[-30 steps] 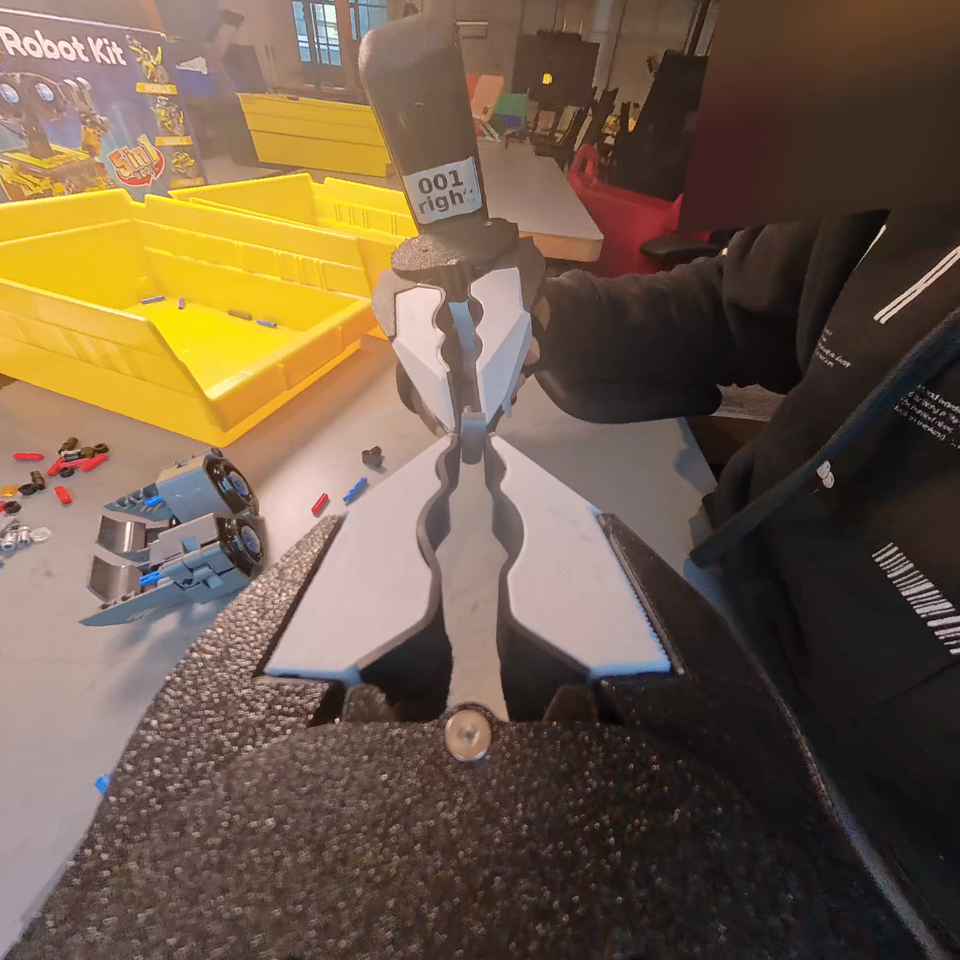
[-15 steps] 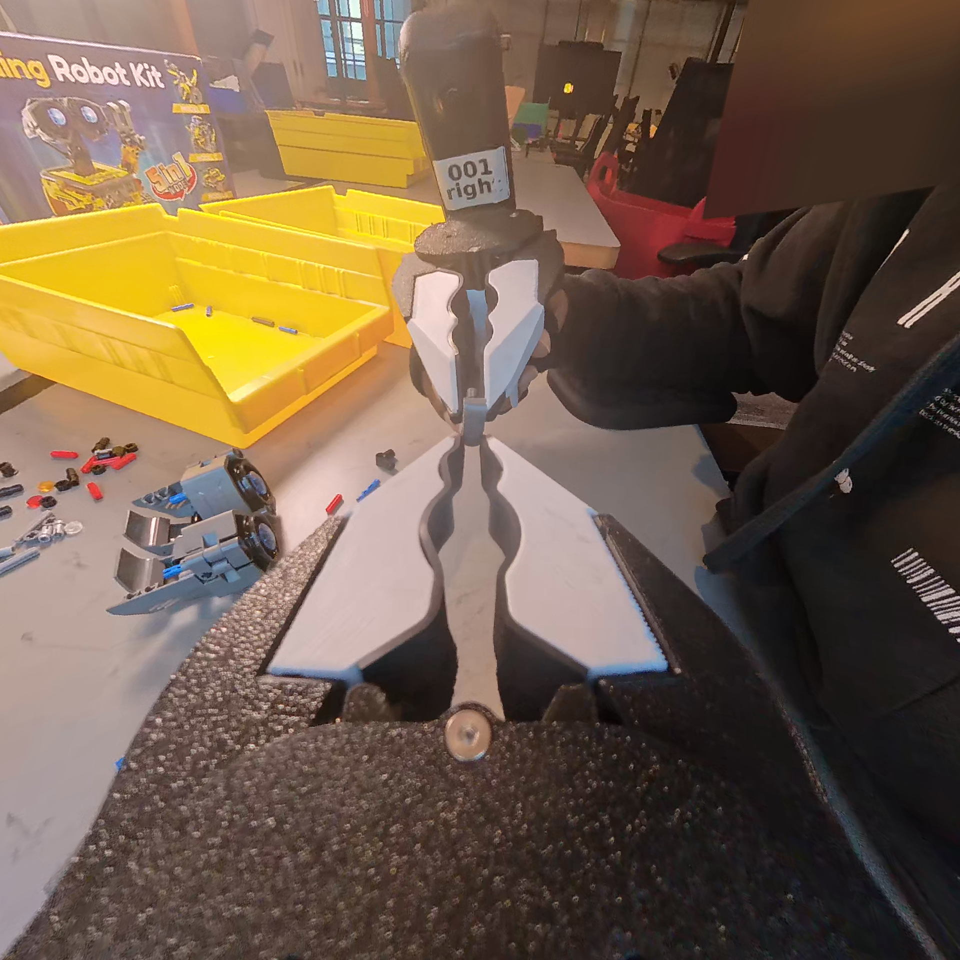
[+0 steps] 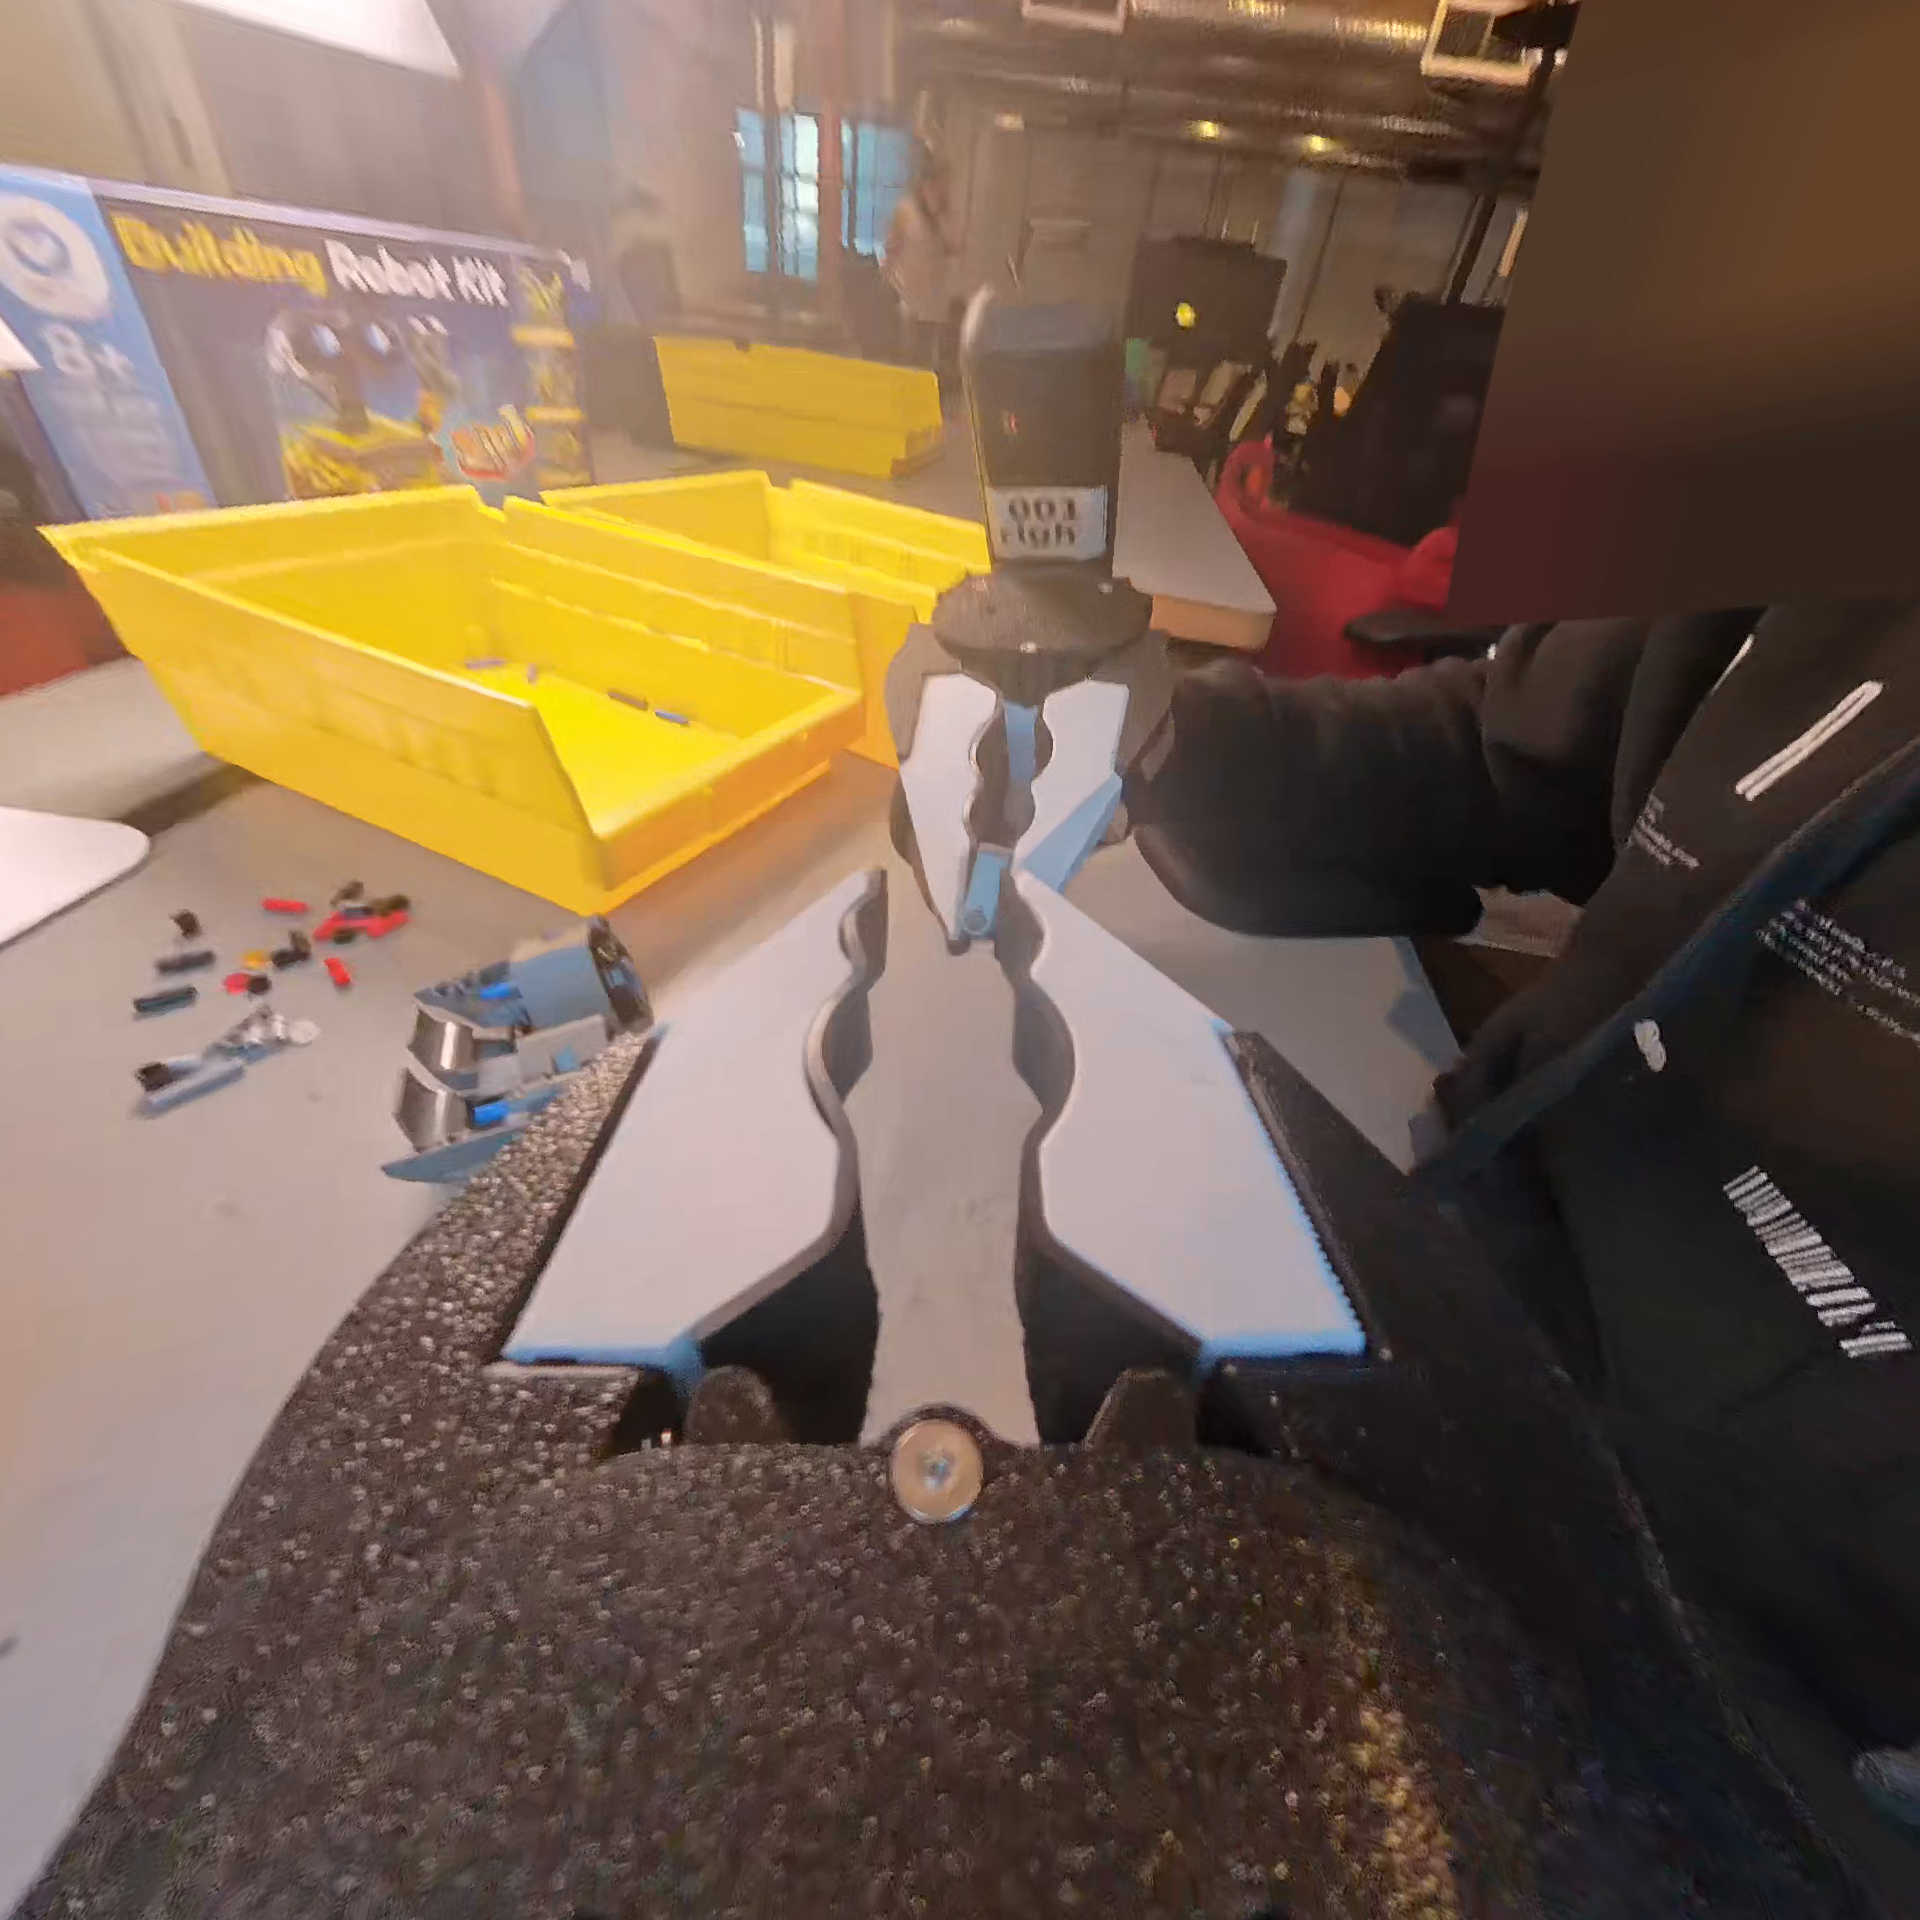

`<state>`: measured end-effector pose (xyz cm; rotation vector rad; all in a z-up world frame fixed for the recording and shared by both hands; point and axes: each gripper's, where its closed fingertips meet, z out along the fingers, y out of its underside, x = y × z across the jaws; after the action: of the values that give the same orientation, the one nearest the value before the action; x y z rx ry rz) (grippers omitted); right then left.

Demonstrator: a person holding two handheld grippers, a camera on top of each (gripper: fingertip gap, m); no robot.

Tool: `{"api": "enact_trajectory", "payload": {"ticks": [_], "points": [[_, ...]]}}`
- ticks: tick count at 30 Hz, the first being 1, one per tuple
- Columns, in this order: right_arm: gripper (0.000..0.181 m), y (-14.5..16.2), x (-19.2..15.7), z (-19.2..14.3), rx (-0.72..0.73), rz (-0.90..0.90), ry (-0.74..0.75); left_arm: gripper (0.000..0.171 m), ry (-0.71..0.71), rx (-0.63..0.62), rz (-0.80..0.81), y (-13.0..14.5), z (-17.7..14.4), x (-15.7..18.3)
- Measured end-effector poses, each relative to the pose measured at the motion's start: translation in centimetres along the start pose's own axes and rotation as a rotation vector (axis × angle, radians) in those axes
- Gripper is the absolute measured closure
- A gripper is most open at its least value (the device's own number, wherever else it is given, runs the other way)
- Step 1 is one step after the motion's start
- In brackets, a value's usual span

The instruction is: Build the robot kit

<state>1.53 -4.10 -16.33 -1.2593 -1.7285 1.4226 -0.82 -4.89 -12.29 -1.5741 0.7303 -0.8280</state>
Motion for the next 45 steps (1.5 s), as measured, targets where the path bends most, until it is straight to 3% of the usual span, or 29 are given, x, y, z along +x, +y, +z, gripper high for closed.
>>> {"api": "enact_trajectory", "payload": {"ticks": [5, 7, 11, 17, 31, 39, 45], "points": [[0.176, 1.5, -0.3, 1.6, -0.109, -0.068, 0.025, 0.145, 0.053, -0.191, 0.017, 4.0, 2.6, 1.3], [0.176, 1.6, -0.7, 1.8, -0.119, -0.077, 0.013, 0.151, 0.052, -0.227, 0.035, 4.7, 3.0, 1.3], [0.176, 1.1, -0.7, 1.3, -0.087, -0.06, 0.001, 0.164, 0.074, -0.187, 0.015, 4.3, 2.8, 1.4], [0.176, -0.4, -1.5, 0.6, 0.03, -0.013, -0.072, 0.164, 0.129, -0.114, -0.033, 3.1, 2.5, 2.1], [0.176, -1.1, -2.1, 0.1, 0.068, 0.017, -0.119, 0.164, 0.147, -0.064, -0.02, 2.7, 2.6, 2.7], [0.176, 1.2, -2.4, 0.2, -0.093, 0.0, -0.128, 0.164, 0.162, -0.201, 0.014, 5.4, 3.0, 3.2], [0.176, 1.9, -2.2, 0.2, -0.122, 0.007, -0.125, 0.164, 0.156, -0.243, 0.021, 6.4, 3.1, 3.1]]}}
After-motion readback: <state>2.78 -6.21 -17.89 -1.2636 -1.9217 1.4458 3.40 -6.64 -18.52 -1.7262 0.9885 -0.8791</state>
